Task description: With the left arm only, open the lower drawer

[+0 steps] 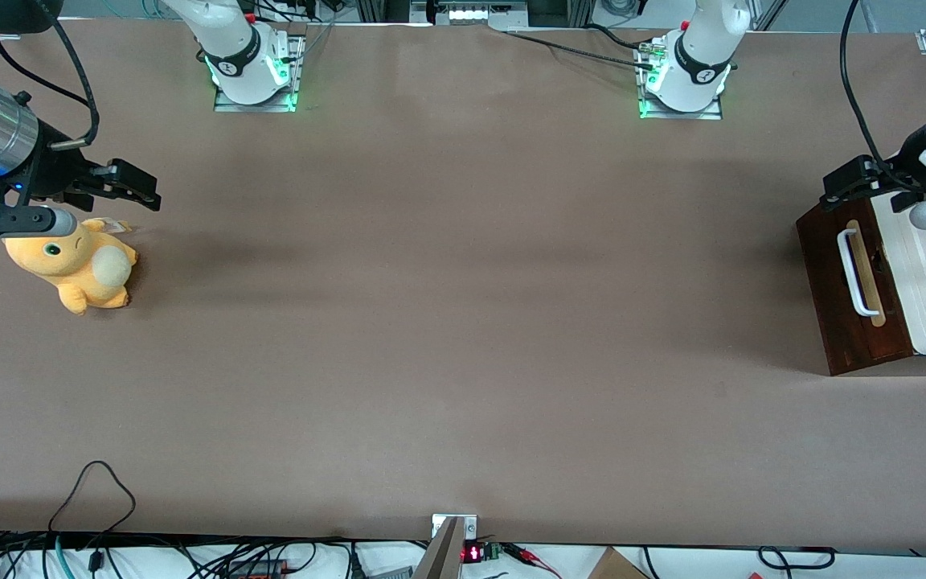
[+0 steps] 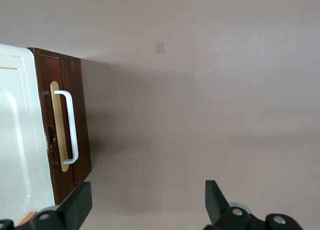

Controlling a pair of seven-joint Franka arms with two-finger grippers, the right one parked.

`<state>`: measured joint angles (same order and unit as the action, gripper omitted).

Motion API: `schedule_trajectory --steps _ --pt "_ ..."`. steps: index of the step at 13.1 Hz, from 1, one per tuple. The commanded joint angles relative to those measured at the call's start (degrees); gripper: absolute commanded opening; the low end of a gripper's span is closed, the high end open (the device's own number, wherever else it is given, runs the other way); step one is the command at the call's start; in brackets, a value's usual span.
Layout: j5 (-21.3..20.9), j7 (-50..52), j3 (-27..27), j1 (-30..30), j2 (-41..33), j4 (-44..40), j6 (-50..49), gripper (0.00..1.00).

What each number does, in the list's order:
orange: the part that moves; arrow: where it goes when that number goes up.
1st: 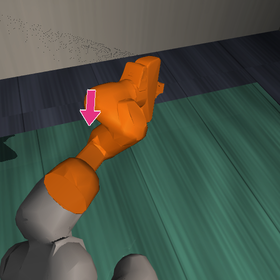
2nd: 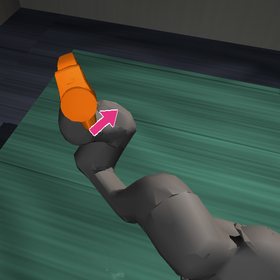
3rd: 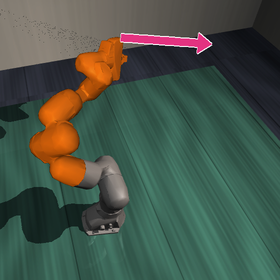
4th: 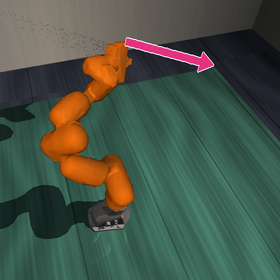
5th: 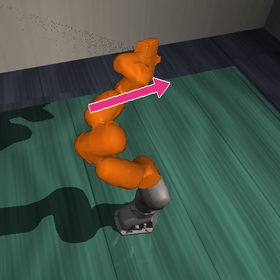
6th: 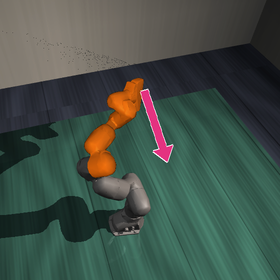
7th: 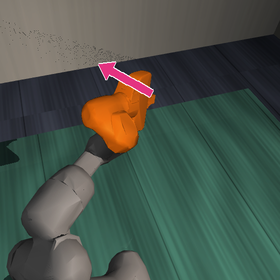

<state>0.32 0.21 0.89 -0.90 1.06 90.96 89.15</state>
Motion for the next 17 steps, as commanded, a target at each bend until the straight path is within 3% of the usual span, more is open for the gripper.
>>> schedule_trajectory --steps 1,11,15,17 --pt "-1.0 -1.3 0.5 -0.2 0.6 -2.1 -2.7 1.0" --pt "-2.3 -8.5 0.3 -0.2 1.4 -1.9 -2.8 1.0" --pt "-2.0 -6.1 0.4 -0.2 1.4 -2.3 -2.3 1.0" --pt "-7.6 -1.7 2.7 -0.2 1.6 -2.0 -4.1 1.0"
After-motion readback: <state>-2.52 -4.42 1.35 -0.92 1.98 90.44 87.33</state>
